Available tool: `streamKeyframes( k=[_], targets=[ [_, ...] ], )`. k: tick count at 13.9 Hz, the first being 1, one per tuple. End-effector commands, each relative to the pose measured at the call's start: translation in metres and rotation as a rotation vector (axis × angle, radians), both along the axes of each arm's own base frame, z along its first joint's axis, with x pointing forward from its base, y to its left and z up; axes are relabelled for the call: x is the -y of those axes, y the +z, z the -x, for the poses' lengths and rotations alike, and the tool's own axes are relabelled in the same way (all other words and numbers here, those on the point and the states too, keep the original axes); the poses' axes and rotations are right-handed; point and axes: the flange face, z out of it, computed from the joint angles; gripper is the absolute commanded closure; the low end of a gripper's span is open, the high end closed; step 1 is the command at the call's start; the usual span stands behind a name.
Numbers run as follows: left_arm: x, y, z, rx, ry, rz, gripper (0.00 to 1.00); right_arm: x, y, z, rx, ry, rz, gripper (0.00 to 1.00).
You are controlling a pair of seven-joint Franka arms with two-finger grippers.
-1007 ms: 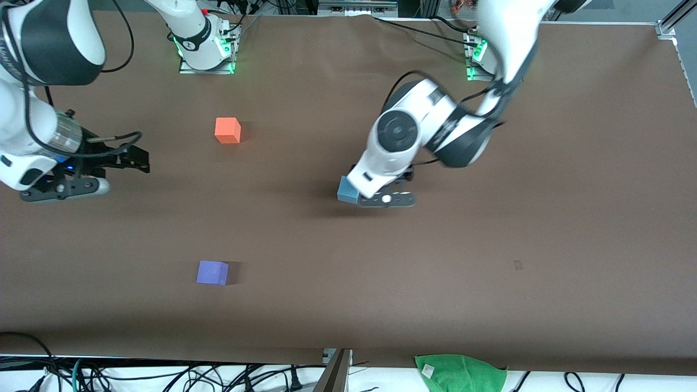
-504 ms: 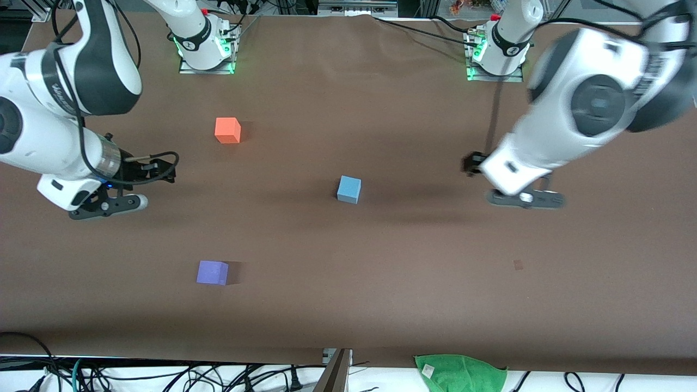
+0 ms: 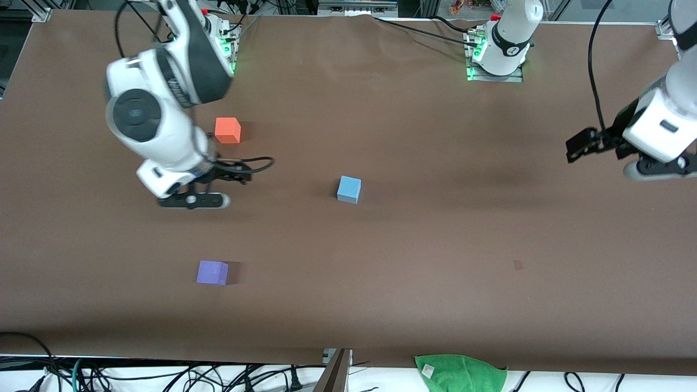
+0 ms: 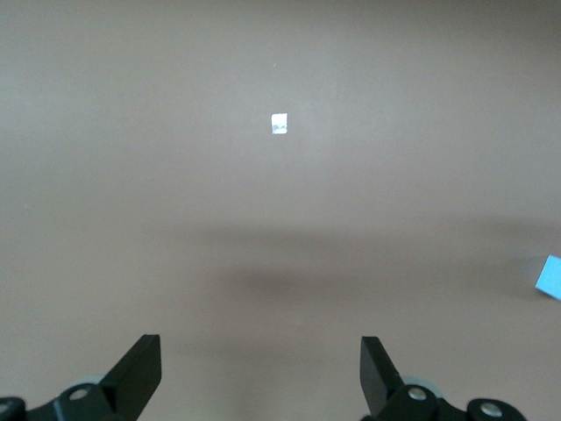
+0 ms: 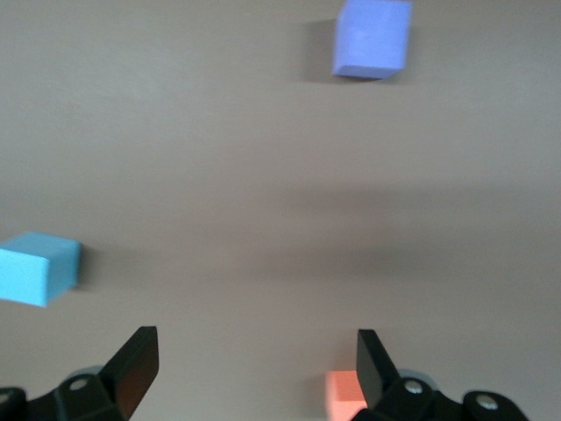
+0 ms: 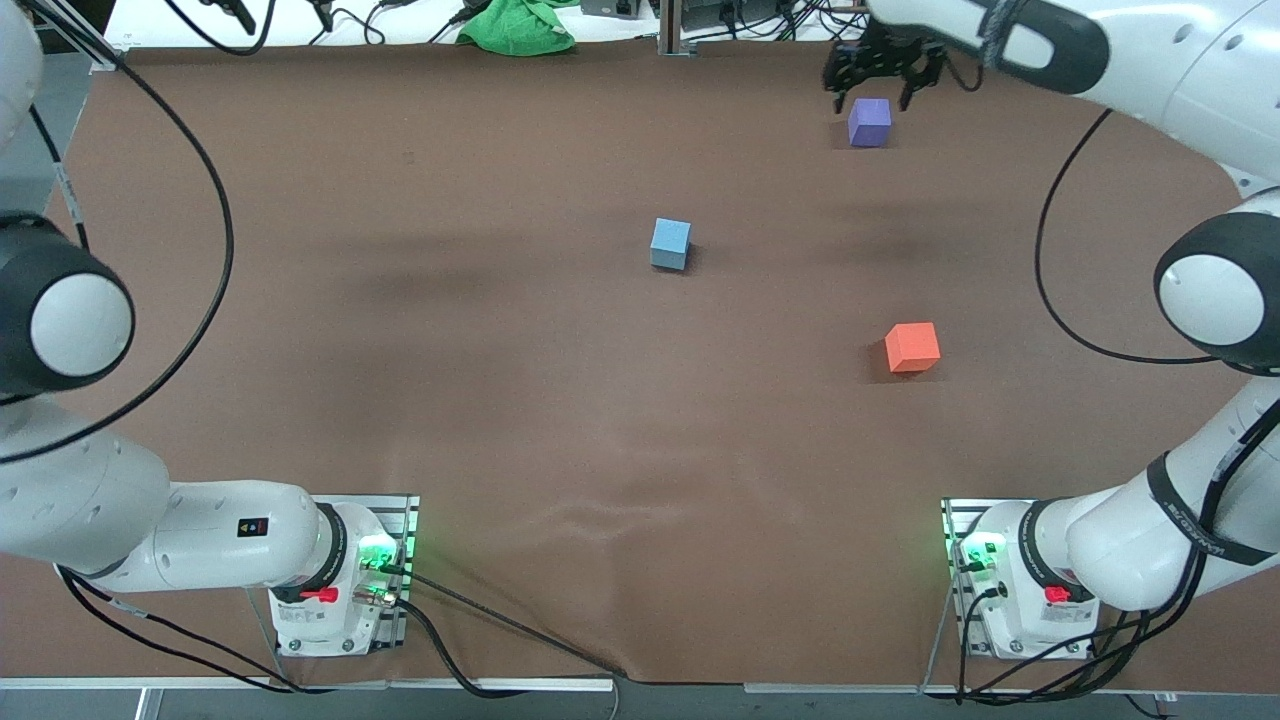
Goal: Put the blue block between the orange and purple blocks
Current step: 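Lower the right gripper over the light blue cube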
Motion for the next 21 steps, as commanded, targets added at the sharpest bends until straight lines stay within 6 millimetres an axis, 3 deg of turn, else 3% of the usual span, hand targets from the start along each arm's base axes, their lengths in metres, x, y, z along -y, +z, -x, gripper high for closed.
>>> streamKeyframes(
  k=[1, 5, 8, 13, 21],
  targets=[
    [0.005, -0.004, 0.036, -0.017, -0.072, 0.033, 0.00, -0.044, -0.020, 0.006, 0.036, -0.095, -0.005, 0.00],
    [-0.004, -0.006, 0.034, -0.020, -0.065, 0.032, 0.00, -0.111, -0.063, 0.025, 0.071, -0.228, -0.025, 0.00],
    [0.003, -0.004, 0.033, -0.012, -0.076, 0.020, 0.00, -0.151, -0.100, 0.038, 0.096, -0.310, -0.053, 0.00],
    [0.007, -0.001, 0.034, -0.009, -0.087, 0.021, 0.00, -0.190, -0.148, 0.059, 0.096, -0.353, -0.062, 0.00],
    [0.008, -0.002, 0.034, -0.011, -0.088, 0.022, 0.00, -0.234, -0.217, 0.097, 0.081, -0.356, -0.055, 0.00]
  ],
)
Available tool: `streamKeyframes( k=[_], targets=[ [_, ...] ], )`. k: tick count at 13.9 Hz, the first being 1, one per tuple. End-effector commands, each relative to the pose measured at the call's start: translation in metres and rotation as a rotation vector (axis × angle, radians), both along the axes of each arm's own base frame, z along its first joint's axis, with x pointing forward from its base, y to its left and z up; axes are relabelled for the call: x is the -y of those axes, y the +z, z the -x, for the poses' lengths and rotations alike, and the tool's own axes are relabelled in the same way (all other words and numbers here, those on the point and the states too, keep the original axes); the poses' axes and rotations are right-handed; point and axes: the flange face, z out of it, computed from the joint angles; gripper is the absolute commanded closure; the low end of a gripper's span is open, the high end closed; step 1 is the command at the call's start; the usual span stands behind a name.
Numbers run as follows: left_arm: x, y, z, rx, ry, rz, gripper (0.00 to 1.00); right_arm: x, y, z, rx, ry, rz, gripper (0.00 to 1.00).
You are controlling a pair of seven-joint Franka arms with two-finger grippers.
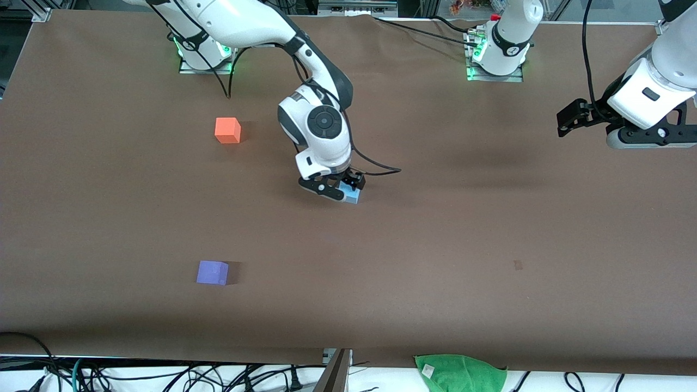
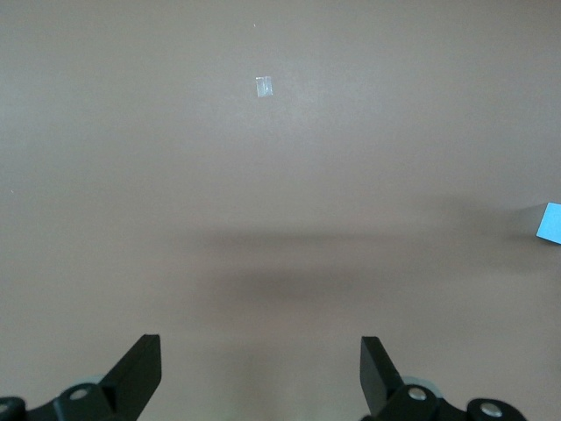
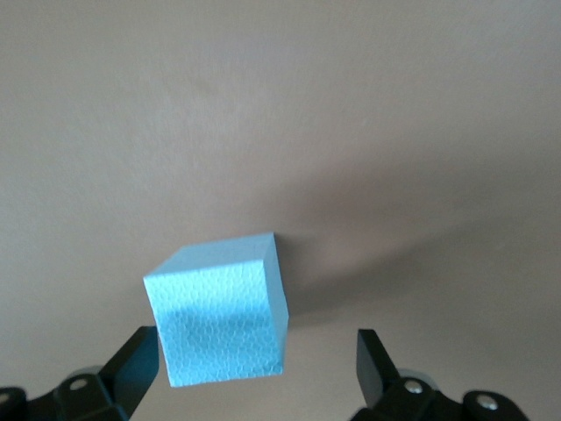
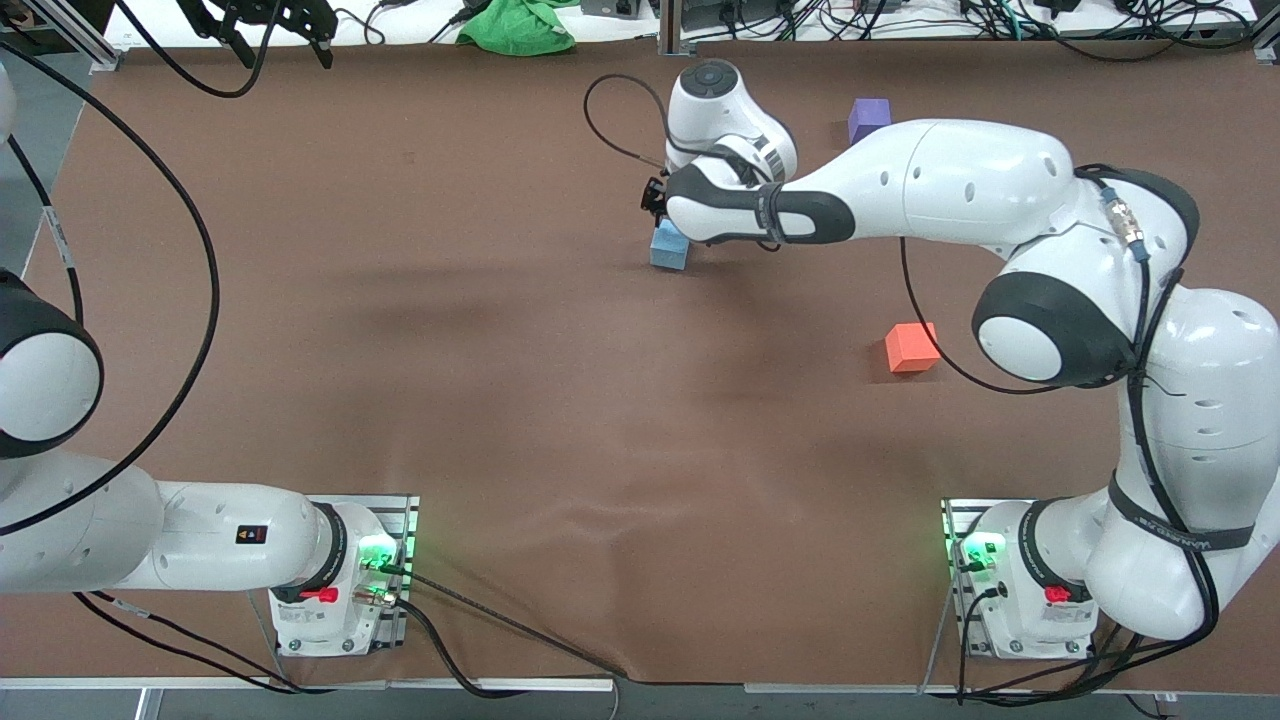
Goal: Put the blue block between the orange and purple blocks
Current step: 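Lower the right gripper over the light blue cube, then close the right gripper on the light blue cube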
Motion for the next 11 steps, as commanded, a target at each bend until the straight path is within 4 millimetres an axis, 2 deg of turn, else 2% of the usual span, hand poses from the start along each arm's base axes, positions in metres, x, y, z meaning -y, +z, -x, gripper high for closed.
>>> streamKeyframes(
  k=[1, 8, 11],
  targets=[
    [0.001, 0.005, 0.004, 0.010, -0.023, 0.007, 0.00, -0.013, -0.014, 0.010, 0.007, 0.005, 0.002, 0.00],
    [0.001, 0.005, 0.003, 0.012, -0.023, 0.006, 0.00, -0.014, -0.023, 0.010, 0.007, 0.007, 0.003, 0.00],
    [0.000, 0.006, 0.003, 0.013, -0.022, 0.006, 0.00, -0.017, -0.003, 0.000, 0.032, 0.003, -0.021, 0.00]
  ],
)
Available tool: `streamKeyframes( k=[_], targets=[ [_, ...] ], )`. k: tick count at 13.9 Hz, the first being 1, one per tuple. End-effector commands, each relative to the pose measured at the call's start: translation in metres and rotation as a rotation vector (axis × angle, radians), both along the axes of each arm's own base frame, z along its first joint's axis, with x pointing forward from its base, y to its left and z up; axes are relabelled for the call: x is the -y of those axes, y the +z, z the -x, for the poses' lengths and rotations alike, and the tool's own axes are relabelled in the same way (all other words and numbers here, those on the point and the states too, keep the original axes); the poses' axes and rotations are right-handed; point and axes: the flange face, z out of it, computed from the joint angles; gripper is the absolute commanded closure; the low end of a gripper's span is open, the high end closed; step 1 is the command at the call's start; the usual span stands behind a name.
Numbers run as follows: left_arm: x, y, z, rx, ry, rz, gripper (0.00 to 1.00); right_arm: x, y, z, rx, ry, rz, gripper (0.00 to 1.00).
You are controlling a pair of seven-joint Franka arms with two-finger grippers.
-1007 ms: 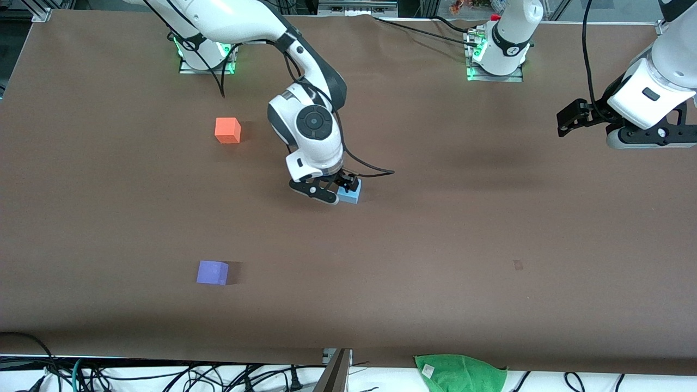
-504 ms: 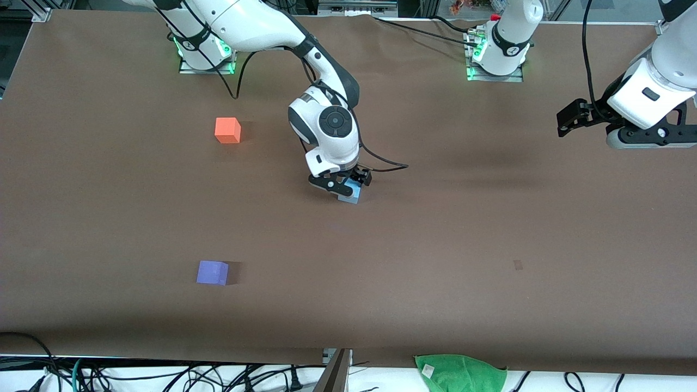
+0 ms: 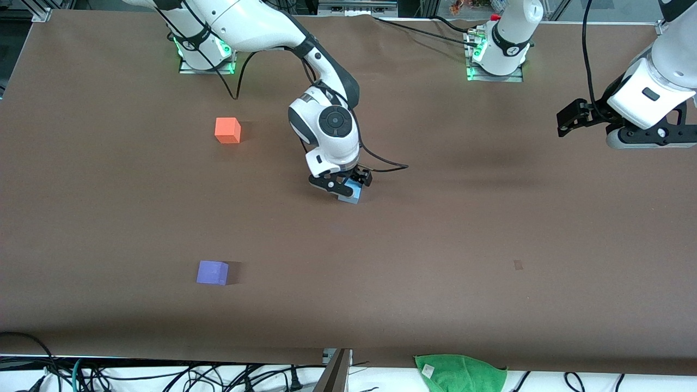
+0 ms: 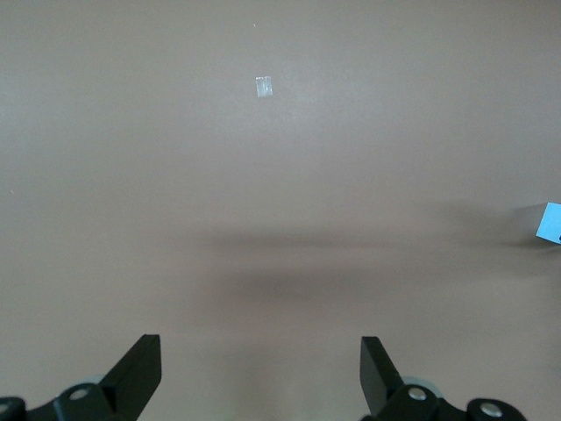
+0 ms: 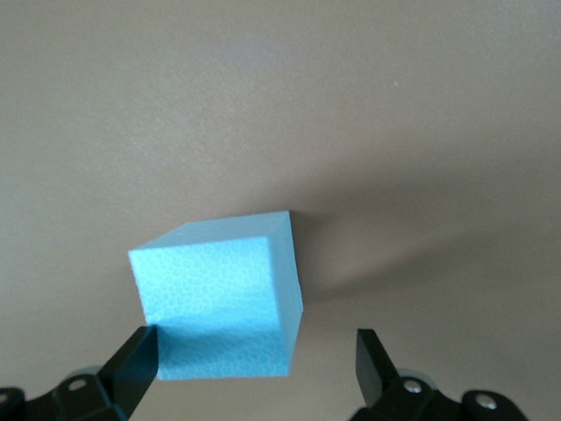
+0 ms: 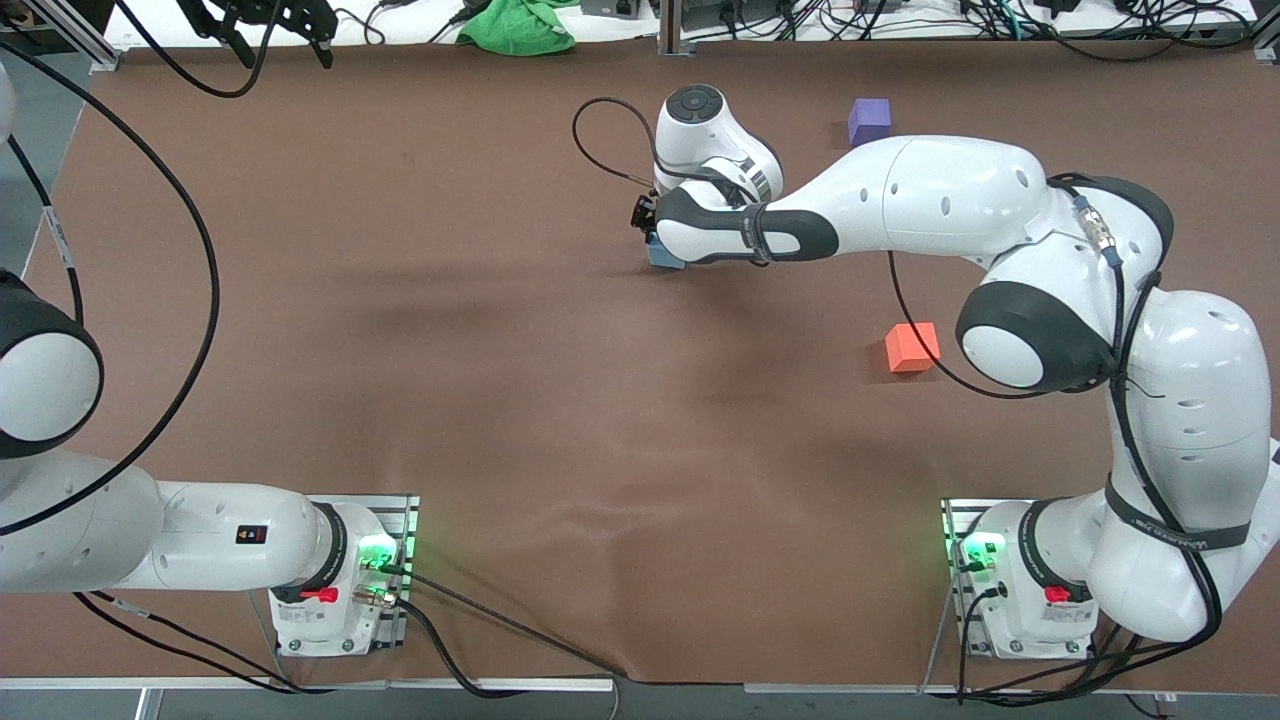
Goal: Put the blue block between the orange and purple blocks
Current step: 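Close the right gripper on the light blue cube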
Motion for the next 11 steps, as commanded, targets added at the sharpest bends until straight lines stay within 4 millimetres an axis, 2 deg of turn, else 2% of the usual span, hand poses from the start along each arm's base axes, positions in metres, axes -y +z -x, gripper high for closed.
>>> streamKeyframes(
  k=[1, 5, 8, 11],
  targets=[
    [0.000, 0.005, 0.003, 0.012, -0.021, 0.007, 0.00, -0.006, 0.018, -0.010, 0.031, -0.011, -0.022, 0.00],
    [0.000, 0.006, 0.003, 0.013, -0.021, 0.006, 0.00, -0.006, 0.022, -0.013, 0.037, -0.016, -0.026, 0.00],
    [-0.001, 0.005, 0.003, 0.010, -0.021, 0.006, 0.00, -0.008, 0.005, -0.010, 0.026, -0.014, -0.014, 0.00],
    [-0.001, 0.005, 0.003, 0.012, -0.021, 0.006, 0.00, -0.007, -0.003, -0.009, 0.020, -0.010, -0.005, 0.00]
  ],
)
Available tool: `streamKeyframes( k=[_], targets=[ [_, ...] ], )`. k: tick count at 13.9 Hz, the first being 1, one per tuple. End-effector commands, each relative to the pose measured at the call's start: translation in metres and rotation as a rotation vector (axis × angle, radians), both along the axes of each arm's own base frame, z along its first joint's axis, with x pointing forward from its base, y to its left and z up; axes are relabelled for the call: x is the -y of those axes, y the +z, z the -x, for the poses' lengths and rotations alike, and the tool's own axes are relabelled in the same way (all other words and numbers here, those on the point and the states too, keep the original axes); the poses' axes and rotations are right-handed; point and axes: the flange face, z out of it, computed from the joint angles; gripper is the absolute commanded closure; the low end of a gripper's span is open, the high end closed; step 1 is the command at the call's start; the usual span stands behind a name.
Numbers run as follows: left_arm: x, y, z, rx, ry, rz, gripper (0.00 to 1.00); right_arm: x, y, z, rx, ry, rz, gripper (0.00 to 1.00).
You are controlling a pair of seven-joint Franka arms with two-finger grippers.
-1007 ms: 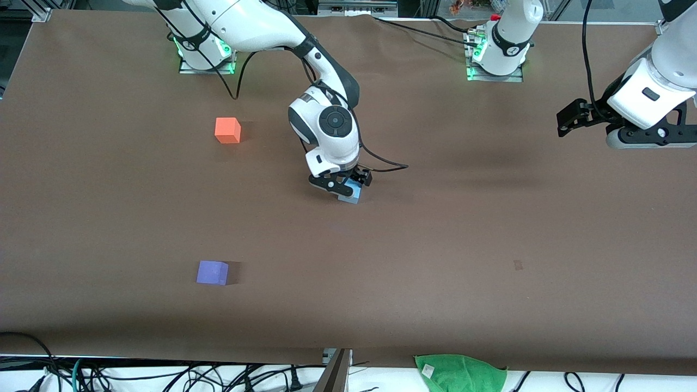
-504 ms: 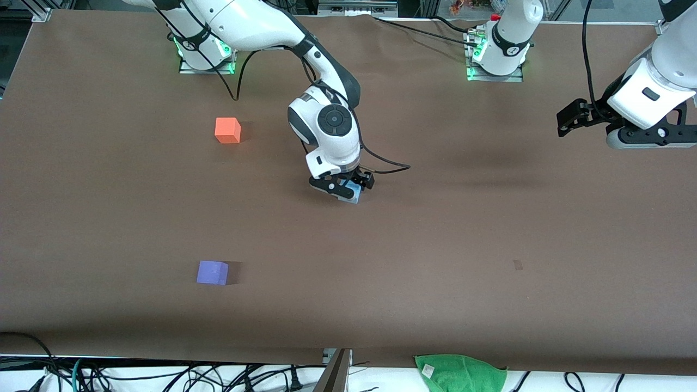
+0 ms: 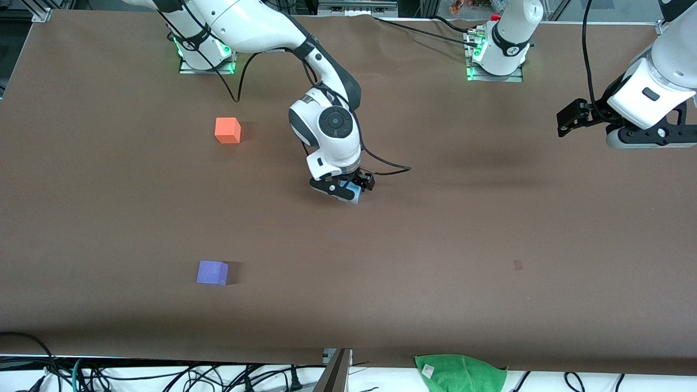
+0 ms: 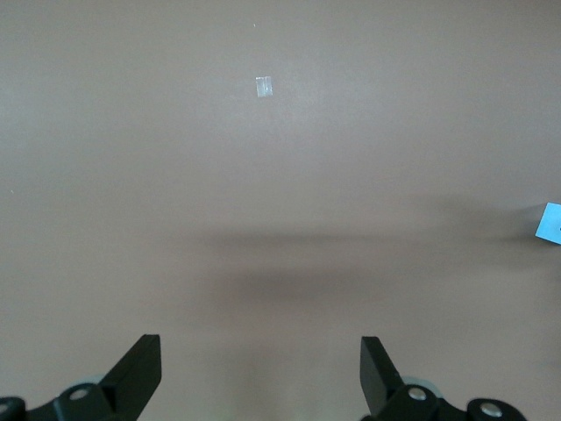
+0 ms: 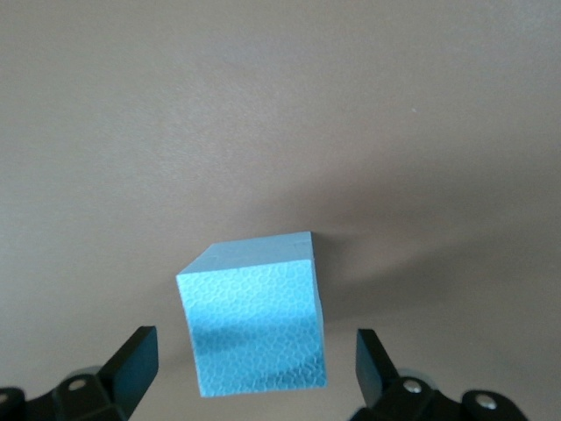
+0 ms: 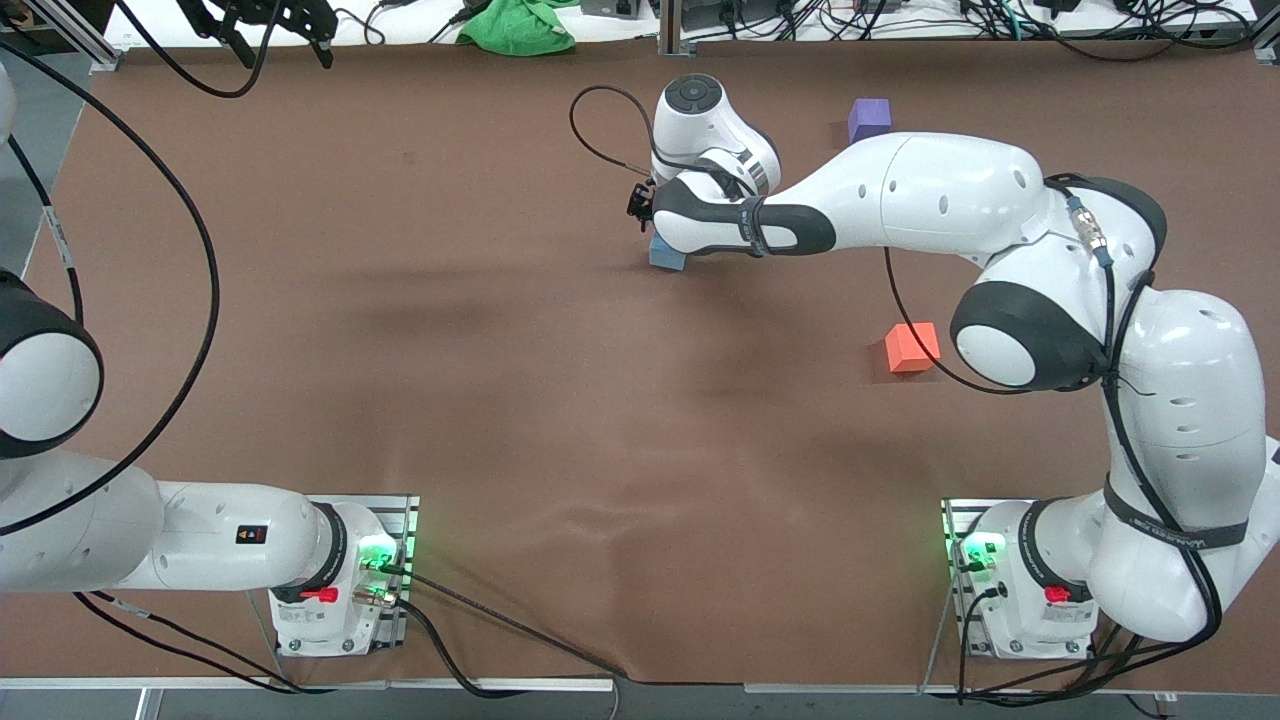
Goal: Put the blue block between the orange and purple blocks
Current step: 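Close the right gripper on the light blue cube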
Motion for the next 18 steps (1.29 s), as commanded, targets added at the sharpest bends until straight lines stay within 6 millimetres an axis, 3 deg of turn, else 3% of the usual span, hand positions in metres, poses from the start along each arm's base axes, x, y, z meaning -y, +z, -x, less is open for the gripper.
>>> streamKeyframes(
  k=[1, 12, 13, 16, 18],
  targets=[
    [-0.001, 0.005, 0.003, 0.010, -0.021, 0.006, 0.00, -0.003, -0.004, 0.001, 0.004, -0.003, 0.004, 0.00],
    [-0.001, 0.006, 0.003, 0.012, -0.021, 0.006, 0.00, -0.003, -0.016, 0.003, -0.014, -0.011, 0.011, 0.01],
    [-0.001, 0.006, 0.003, 0.012, -0.021, 0.006, 0.00, -0.003, -0.016, 0.003, -0.014, -0.011, 0.011, 0.06],
    [-0.001, 0.006, 0.003, 0.012, -0.021, 0.006, 0.00, -0.003, -0.016, 0.003, -0.015, -0.037, 0.008, 0.52],
    [0.000, 0.006, 0.003, 0.013, -0.023, 0.006, 0.00, -0.003, -0.017, 0.003, -0.015, -0.037, 0.010, 0.56]
  ],
)
